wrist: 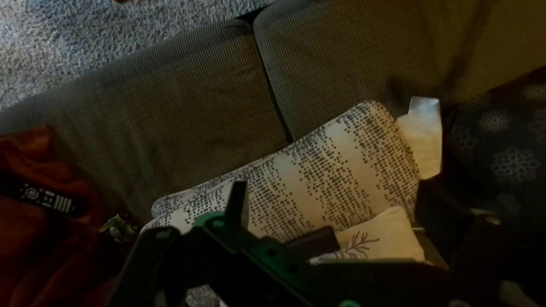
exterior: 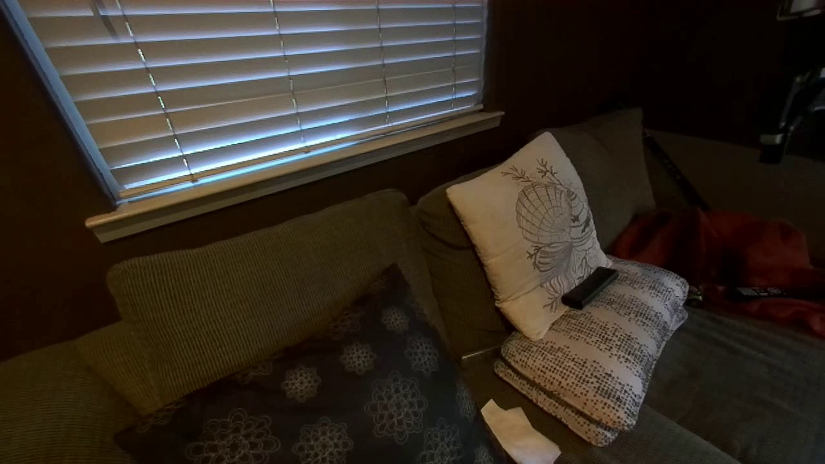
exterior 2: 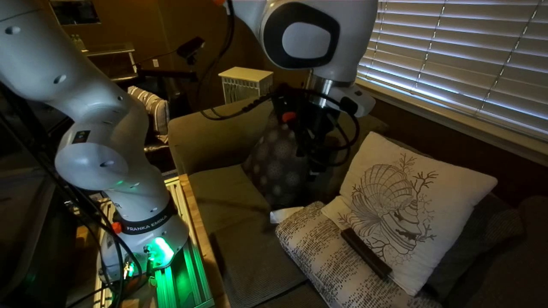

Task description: Pick up the remote on top of the pillow

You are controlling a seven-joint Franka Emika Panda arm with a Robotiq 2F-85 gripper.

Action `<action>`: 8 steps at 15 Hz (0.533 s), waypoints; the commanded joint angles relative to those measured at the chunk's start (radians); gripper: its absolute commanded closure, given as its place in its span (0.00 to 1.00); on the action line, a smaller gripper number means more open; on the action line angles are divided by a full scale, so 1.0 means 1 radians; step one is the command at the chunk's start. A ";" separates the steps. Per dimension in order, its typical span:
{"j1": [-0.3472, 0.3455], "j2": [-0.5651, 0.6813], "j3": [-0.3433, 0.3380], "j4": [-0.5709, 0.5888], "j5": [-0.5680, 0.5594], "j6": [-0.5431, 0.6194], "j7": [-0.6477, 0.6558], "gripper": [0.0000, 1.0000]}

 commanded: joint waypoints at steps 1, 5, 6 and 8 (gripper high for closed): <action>-0.009 0.094 0.015 0.011 -0.018 0.159 0.042 0.00; 0.004 0.213 0.016 0.026 0.011 0.328 0.033 0.00; 0.008 0.246 0.012 0.034 0.028 0.359 0.015 0.00; 0.009 0.310 0.010 0.052 0.039 0.414 0.013 0.00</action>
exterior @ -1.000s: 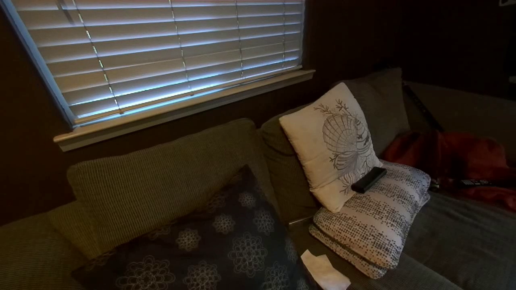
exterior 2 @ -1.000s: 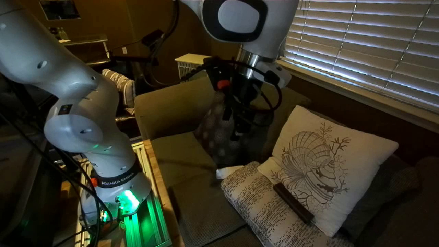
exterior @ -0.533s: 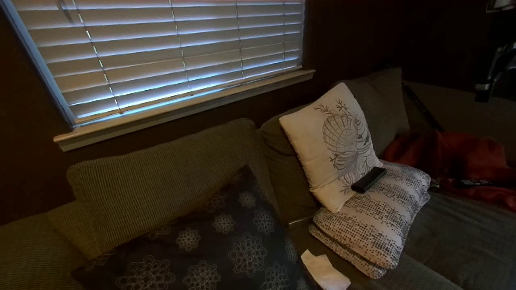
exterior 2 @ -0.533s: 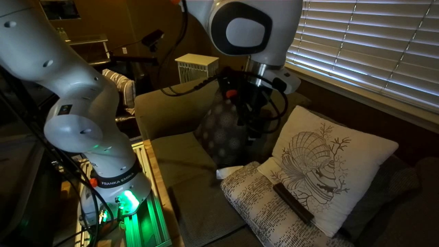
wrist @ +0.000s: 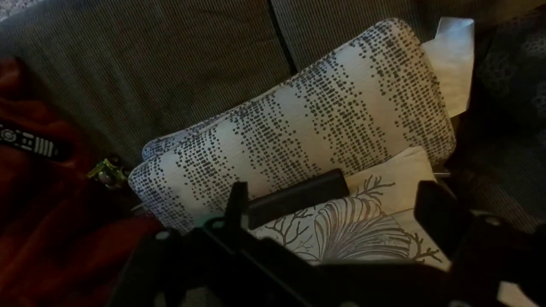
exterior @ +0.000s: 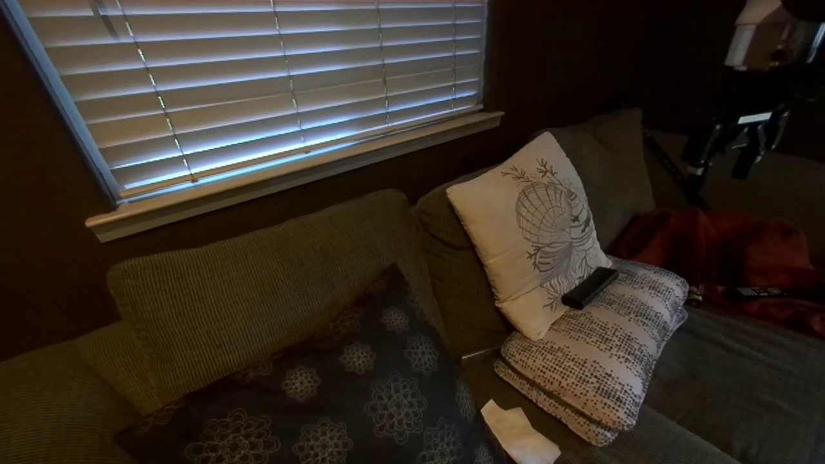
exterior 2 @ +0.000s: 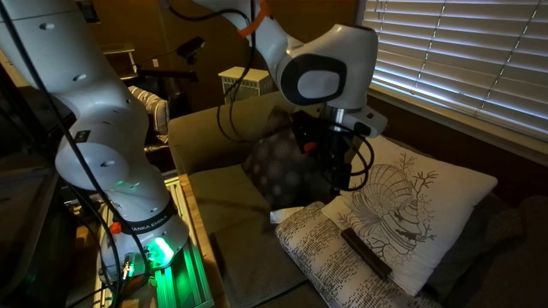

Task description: Pick up the remote on top of the pillow

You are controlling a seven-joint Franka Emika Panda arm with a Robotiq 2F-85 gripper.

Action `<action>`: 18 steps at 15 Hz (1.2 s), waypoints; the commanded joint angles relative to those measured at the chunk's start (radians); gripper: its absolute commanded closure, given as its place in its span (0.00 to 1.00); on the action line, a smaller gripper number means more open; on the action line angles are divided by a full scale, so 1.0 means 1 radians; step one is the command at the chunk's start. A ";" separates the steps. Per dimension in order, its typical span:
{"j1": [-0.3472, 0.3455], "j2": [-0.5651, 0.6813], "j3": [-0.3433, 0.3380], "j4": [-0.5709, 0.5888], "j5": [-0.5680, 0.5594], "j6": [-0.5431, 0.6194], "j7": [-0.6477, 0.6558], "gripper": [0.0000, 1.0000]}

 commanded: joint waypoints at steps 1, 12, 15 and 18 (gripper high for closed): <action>0.013 0.132 -0.005 0.062 0.117 0.046 -0.068 0.00; 0.004 0.161 -0.001 0.071 0.168 0.046 -0.079 0.00; 0.002 0.197 -0.002 0.084 0.190 0.092 -0.044 0.00; 0.004 0.243 0.003 0.099 0.213 0.152 -0.024 0.00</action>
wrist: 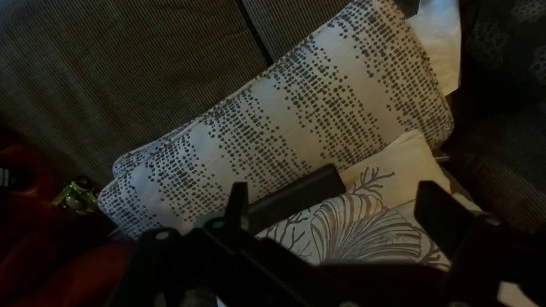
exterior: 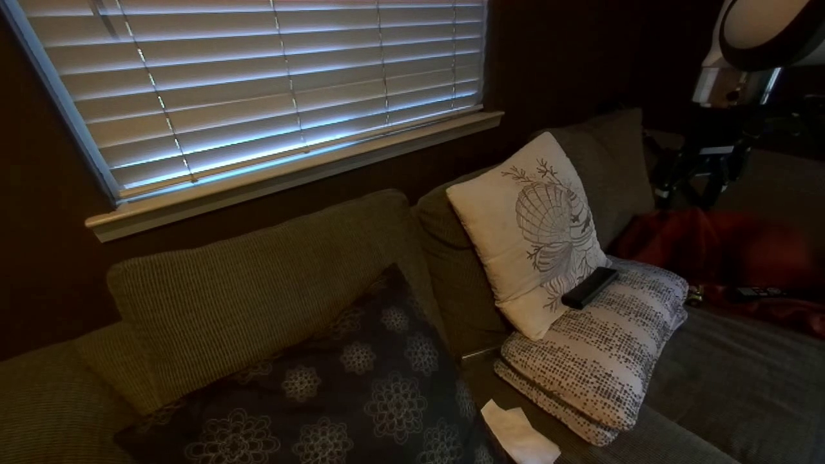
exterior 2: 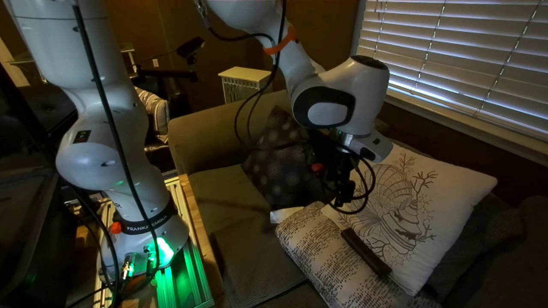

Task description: Pick up the remote on top of the pillow

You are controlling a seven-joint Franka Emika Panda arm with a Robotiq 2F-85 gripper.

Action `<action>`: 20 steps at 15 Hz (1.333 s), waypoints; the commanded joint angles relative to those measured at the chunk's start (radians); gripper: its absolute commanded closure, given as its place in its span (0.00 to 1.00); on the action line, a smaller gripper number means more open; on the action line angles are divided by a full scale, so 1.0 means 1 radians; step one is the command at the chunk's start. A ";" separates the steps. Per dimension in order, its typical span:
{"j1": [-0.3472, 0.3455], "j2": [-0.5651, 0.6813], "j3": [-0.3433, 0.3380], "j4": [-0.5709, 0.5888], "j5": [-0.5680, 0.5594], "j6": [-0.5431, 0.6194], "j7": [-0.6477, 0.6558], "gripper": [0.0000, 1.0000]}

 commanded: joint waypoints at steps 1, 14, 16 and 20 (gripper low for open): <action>0.001 0.088 0.008 0.048 0.044 0.067 0.032 0.00; 0.003 0.412 0.036 0.272 0.075 0.129 0.123 0.00; -0.001 0.467 0.052 0.304 0.094 0.159 0.137 0.00; -0.016 0.570 0.089 0.366 0.145 0.234 0.145 0.00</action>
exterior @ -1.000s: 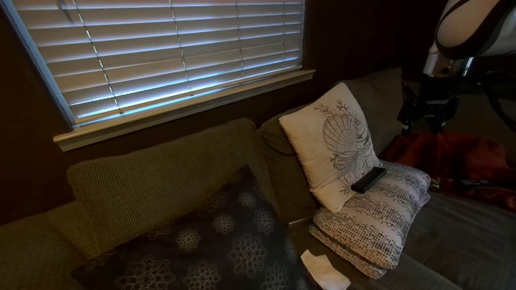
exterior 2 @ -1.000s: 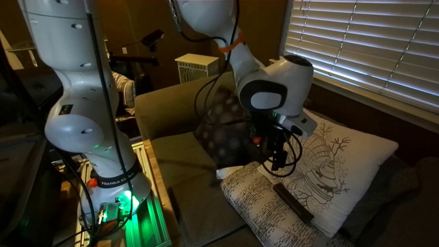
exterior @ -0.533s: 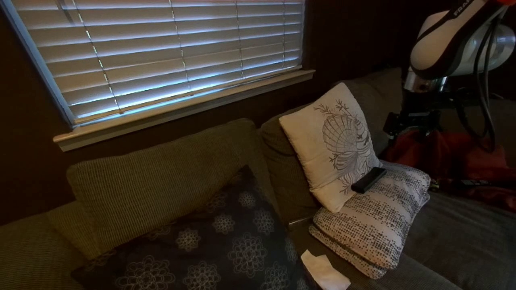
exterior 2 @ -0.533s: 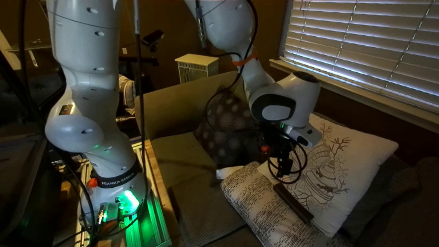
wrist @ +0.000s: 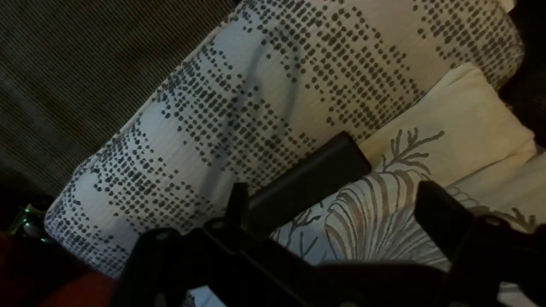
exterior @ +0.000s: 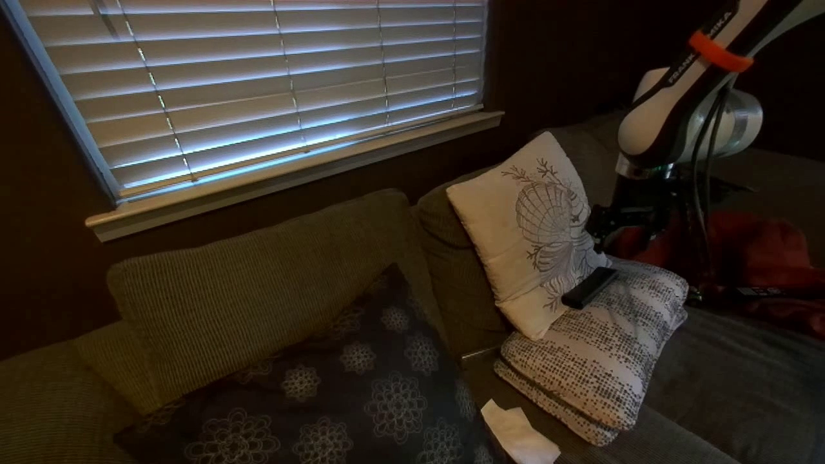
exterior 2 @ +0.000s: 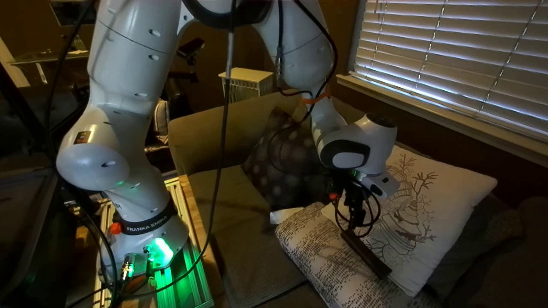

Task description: Pick up the remote on top of the pillow

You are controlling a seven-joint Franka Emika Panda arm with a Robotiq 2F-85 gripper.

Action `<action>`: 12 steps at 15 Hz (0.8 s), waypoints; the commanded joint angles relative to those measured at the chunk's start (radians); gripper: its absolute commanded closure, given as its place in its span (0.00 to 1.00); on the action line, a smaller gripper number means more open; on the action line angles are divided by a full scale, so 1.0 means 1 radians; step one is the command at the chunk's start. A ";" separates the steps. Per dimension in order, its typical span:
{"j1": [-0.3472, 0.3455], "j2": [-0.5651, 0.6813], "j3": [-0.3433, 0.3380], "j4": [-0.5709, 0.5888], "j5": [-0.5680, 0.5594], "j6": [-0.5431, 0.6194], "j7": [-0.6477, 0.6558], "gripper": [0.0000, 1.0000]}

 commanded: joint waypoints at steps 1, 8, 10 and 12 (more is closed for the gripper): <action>-0.020 0.116 0.040 0.086 0.063 0.077 0.008 0.00; -0.035 0.269 0.057 0.212 0.084 0.102 0.014 0.00; -0.037 0.309 0.054 0.251 0.081 0.090 0.016 0.00; -0.041 0.342 0.054 0.286 0.079 0.077 0.017 0.00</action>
